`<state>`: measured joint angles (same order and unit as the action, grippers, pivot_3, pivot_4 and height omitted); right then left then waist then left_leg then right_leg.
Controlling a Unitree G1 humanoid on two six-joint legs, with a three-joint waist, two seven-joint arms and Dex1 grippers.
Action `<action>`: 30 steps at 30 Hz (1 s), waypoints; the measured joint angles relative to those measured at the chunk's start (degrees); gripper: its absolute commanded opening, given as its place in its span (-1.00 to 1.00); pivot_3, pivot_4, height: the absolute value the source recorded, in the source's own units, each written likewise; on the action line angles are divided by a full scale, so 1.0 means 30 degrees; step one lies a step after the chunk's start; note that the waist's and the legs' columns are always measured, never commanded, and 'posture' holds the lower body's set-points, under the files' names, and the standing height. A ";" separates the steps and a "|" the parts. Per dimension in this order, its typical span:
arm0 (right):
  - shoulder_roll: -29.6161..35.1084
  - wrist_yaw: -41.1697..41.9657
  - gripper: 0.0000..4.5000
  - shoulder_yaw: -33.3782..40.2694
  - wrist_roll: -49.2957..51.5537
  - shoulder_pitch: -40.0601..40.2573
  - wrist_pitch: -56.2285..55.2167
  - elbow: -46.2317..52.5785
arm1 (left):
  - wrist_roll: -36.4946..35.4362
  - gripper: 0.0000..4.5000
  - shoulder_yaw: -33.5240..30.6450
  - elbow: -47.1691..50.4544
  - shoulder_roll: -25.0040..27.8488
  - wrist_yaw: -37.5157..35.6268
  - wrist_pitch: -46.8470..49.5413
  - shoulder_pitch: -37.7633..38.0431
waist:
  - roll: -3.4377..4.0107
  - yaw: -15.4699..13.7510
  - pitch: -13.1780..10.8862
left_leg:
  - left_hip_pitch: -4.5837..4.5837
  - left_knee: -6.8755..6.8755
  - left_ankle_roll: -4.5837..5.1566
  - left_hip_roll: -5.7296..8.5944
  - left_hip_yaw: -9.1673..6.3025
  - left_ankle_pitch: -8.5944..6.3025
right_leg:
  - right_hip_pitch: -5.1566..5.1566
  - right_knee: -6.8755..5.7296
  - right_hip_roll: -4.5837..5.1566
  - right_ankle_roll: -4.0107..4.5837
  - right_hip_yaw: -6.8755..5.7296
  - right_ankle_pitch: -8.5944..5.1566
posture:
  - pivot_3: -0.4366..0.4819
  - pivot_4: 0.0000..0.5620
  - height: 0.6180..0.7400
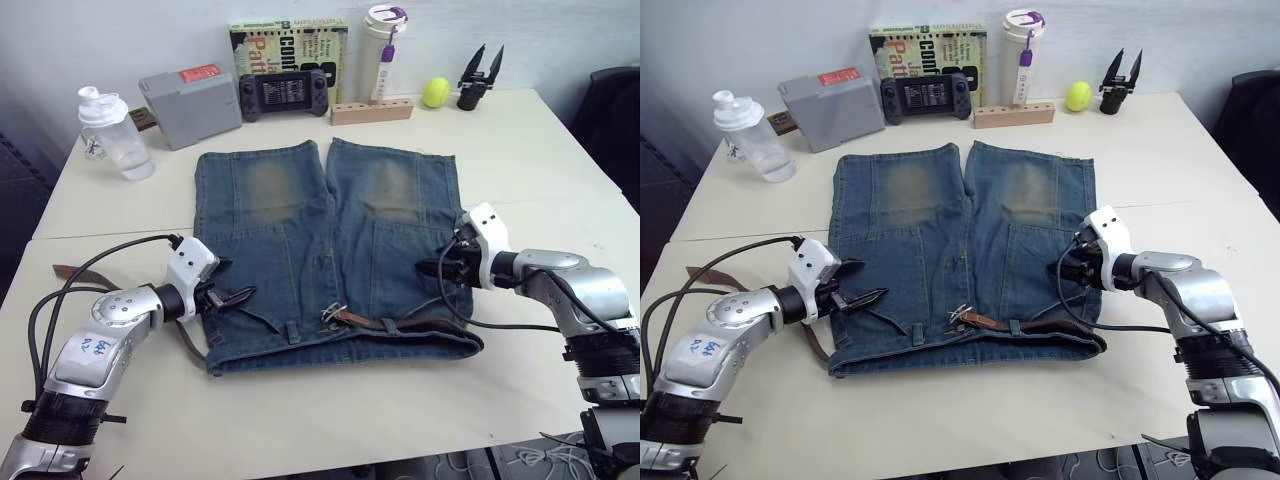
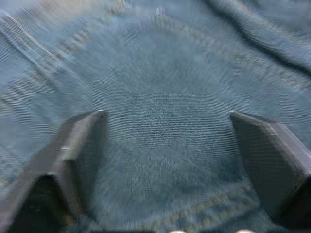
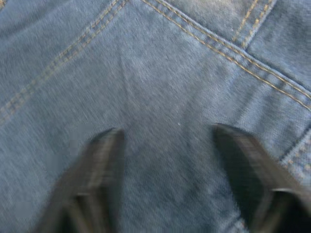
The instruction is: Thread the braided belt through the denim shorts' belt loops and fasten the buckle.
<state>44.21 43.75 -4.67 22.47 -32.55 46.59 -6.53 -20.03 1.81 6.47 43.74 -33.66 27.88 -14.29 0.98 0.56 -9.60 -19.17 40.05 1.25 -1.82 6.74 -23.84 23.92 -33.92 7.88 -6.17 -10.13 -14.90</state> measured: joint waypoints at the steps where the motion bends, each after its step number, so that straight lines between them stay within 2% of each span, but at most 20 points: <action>1: 0.0071 0.0107 -0.61 -0.0080 -0.0137 -0.0004 -0.0023 0.0011 | 0.0115 -0.14 0.0037 -0.0149 -0.0001 -0.0082 -0.0057 -0.0077 | -0.0001 -0.0004 0.0001 | 0.0000 0.0001 -0.0001 -0.0001 0.0000 0.0000 | -0.0001 0.0000 -0.0002 0.0001 0.0000 -0.0001 | -0.05 -0.47 0.85; 3: 0.0144 0.0413 -0.97 -0.0531 -0.0705 -0.0057 -0.0161 0.0018 | 0.0716 -0.50 0.0301 -0.0290 0.0007 -0.0418 -0.0217 -0.0385 | -0.0022 -0.0025 0.0015 | 0.0013 0.0005 -0.0002 -0.0005 0.0001 0.0001 | -0.0008 -0.0003 0.0000 0.0002 0.0004 -0.0001 | -0.05 -0.47 0.85; 6: -0.0075 0.0534 -1.00 -0.1077 -0.1634 -0.0310 -0.0676 -0.0329 | 0.1636 -0.96 0.0870 -0.0914 -0.0058 -0.0801 -0.0891 -0.0901 | -0.0074 -0.0044 0.0061 | 0.0081 0.0013 -0.0007 -0.0007 0.0003 0.0004 | -0.0074 -0.0007 0.0001 0.0003 0.0015 -0.0001 | -0.05 -0.47 0.85; 11: -0.2092 -0.0690 -1.00 -0.1791 -0.3803 -0.1956 -0.2550 -0.3486 | 0.3167 -0.96 0.1724 -0.3582 -0.1183 -0.0946 -0.1987 -0.2682 | -0.0156 0.0064 0.0162 | 0.0390 -0.0005 -0.0022 -0.0027 0.0009 -0.0005 | -0.0471 0.0009 0.0018 0.0009 0.0060 -0.0005 | -0.05 -0.47 0.85; 16: -0.3915 -0.2496 -1.00 -0.1847 -0.5324 -0.3863 -0.4398 -0.6883 | 0.5301 -0.96 0.2804 -0.8401 -0.2163 -0.0835 -0.4913 -0.5703 | -0.0165 -0.0016 0.0323 | 0.0412 0.0013 -0.0016 -0.0011 -0.0078 0.0002 | -0.0465 -0.0039 0.0038 0.0013 0.0083 -0.0002 | -0.05 -0.47 0.85; 21: -0.5162 -0.4181 -1.00 -0.1284 -0.6050 -0.5376 -0.6273 -1.0200 | 0.6668 -0.96 0.2879 -1.2652 -0.3259 -0.0233 -0.6943 -0.8102 | -0.0136 0.0027 0.0380 | 0.0395 0.0016 -0.0006 -0.0003 -0.0069 0.0014 | -0.0461 -0.0043 0.0045 0.0011 0.0071 -0.0001 | -0.05 -0.47 0.85; 27: -0.5554 -0.5284 -1.00 -0.0912 -0.6590 -0.6135 -0.7939 -1.2207 | 0.6714 -0.96 0.2183 -1.2383 -0.3809 -0.0231 -0.6967 -0.7898 | -0.0115 0.0008 0.0377 | 0.0366 0.0044 0.0007 -0.0003 -0.0145 0.0023 | -0.0432 -0.0028 0.0052 0.0005 0.0088 0.0000 | -0.05 -0.47 0.85; 29: -0.5738 -0.5391 -0.71 -0.0452 -0.6527 -0.6110 -0.7960 -1.2100 | 0.6596 -1.00 0.1749 -1.1245 -0.3810 -0.0206 -0.6349 -0.7267 | -0.0080 0.0098 0.0355 | 0.0324 0.0042 0.0007 0.0003 -0.0254 0.0023 | -0.0393 -0.0020 0.0053 0.0000 0.0087 0.0002 | -0.05 -0.47 0.85; 30: -0.5772 -0.5489 -0.63 -0.0252 -0.6462 -0.6008 -0.7831 -1.1808 | 0.6479 -0.85 0.1458 -1.0467 -0.3812 -0.0149 -0.5970 -0.6830 | -0.0062 0.0144 0.0344 | 0.0308 0.0040 0.0008 -0.0001 -0.0263 0.0023 | -0.0378 -0.0020 0.0054 0.0000 0.0087 0.0003 | -0.05 -0.47 0.85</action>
<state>26.89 27.28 -5.43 3.08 -50.57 23.10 -41.95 -0.59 6.19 -24.94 32.31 -34.11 9.97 -34.78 0.79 0.99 -8.57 -18.25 40.17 1.27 -1.82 5.95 -23.77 22.79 -33.98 8.05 -6.18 -9.87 -14.90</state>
